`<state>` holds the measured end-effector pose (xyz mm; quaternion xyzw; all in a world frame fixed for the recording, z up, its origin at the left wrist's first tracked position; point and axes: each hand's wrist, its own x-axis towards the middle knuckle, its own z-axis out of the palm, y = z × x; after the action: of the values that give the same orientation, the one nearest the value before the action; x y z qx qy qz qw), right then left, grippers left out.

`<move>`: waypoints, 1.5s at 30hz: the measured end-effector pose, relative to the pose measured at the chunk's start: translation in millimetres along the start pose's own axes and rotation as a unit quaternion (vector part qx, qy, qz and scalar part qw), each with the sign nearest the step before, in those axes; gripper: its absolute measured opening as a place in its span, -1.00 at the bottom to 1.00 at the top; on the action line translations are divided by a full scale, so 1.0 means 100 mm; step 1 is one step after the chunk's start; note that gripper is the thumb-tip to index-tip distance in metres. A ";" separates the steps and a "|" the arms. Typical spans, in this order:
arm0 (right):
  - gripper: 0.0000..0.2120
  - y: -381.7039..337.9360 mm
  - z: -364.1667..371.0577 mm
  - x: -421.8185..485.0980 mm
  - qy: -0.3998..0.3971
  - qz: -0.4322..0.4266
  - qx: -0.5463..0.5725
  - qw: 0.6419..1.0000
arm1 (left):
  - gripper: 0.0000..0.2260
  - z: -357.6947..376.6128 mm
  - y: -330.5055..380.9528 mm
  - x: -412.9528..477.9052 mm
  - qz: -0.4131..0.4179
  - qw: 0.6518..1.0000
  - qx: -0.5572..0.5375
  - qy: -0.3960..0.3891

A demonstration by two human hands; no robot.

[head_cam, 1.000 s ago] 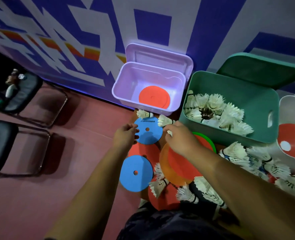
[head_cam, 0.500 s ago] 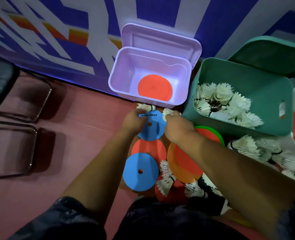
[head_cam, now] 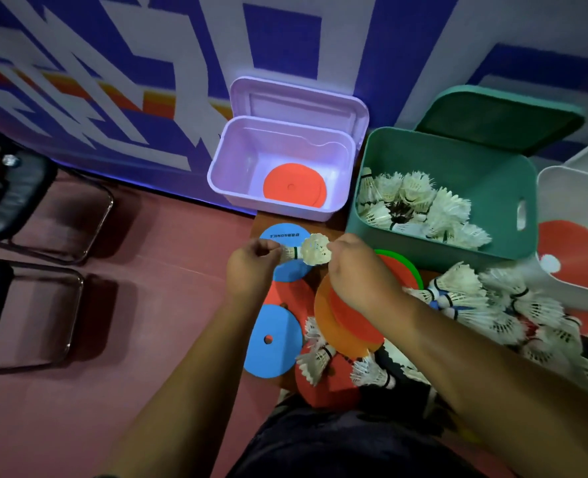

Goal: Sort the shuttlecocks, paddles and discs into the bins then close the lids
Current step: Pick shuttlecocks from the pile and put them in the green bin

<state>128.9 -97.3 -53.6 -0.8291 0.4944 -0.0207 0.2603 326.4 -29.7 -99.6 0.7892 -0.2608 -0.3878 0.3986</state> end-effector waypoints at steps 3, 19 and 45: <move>-0.69 0.14 -0.25 -0.28 0.045 -0.005 0.060 0.997 | -0.94 0.06 0.16 -0.24 0.035 0.999 -0.031 0.025; -0.60 1.62 -1.38 -1.06 0.219 0.189 0.298 0.910 | -0.85 0.99 1.58 -0.89 0.202 0.979 0.027 0.025; -0.77 1.82 -1.16 -1.61 0.107 0.134 0.230 0.958 | -0.67 1.84 1.73 -1.09 0.190 0.959 0.182 -0.106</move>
<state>-134.0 -79.2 0.0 -0.6656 0.6079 -0.1871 0.3904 96.7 -123.9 17.9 0.7387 -0.5124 -0.3326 0.2848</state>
